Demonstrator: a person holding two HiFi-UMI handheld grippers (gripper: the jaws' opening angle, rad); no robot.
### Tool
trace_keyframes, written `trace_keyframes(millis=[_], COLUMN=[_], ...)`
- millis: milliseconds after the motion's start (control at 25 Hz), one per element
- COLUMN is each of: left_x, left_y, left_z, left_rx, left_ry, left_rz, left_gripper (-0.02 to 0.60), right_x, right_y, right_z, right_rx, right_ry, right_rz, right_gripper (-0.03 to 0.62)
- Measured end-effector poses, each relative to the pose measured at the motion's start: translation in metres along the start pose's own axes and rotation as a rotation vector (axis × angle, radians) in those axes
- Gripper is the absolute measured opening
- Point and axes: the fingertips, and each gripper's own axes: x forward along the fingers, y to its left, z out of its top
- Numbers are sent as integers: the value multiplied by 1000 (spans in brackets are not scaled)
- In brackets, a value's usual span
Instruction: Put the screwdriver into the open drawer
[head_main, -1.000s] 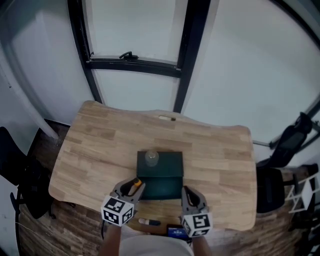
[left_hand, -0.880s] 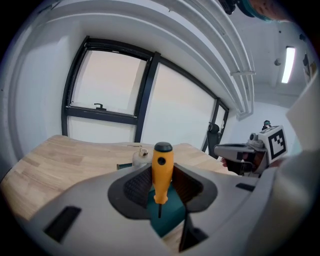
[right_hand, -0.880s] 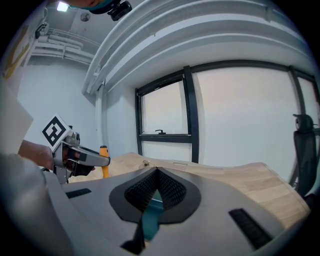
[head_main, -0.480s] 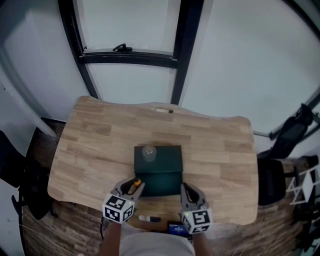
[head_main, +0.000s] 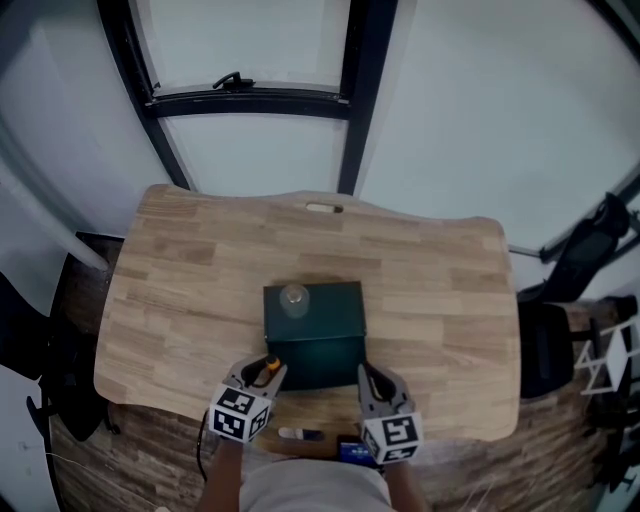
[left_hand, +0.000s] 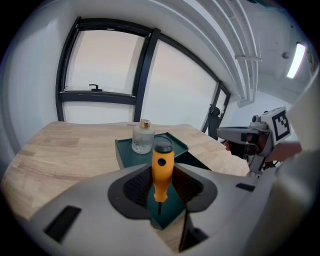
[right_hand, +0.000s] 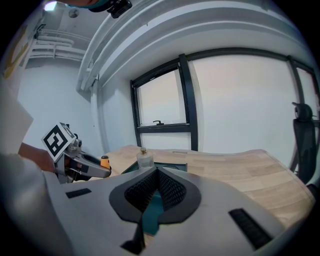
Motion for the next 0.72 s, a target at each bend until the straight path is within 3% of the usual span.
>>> trace_keyframes(millis=[720], left_x=[20], left_y=[-4], left_z=[-15], left_rx=[21], left_ry=[86], left_rz=[-35], left_gripper=[126], right_x=[10], right_y=[-4], right_z=[-10], right_rx=[20], right_ry=[42], right_rz=[8], right_gripper=[-3])
